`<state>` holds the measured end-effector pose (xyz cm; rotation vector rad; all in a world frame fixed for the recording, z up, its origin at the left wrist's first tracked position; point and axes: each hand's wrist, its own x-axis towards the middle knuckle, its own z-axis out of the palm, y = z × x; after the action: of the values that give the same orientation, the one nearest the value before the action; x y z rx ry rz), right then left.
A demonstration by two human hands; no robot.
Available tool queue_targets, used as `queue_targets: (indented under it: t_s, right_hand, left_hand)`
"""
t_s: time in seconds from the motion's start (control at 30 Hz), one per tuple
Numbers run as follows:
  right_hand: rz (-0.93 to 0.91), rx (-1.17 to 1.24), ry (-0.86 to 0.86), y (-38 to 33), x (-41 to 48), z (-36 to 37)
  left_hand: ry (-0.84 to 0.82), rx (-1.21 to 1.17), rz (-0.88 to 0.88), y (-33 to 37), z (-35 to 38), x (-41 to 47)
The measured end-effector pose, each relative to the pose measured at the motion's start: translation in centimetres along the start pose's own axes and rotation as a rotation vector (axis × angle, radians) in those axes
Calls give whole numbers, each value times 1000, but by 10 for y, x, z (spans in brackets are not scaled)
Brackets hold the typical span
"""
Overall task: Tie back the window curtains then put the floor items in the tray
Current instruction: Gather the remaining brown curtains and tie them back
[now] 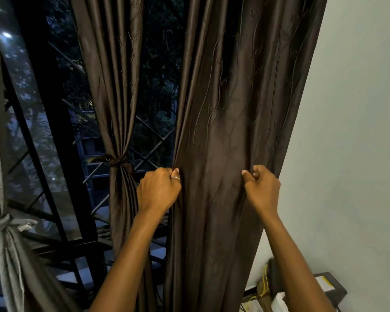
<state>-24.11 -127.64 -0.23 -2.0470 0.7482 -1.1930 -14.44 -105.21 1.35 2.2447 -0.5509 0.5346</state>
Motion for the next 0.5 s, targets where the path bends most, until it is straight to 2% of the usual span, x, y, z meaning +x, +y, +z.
queue_targets:
  t_s: [0.27, 0.5]
  right_hand:
    - [28, -45, 23, 11, 8, -9]
    - [-51, 6, 45, 6, -22, 0]
  left_hand:
    - [-5, 27, 2, -6, -2, 6]
    - [25, 9, 40, -8, -1, -1]
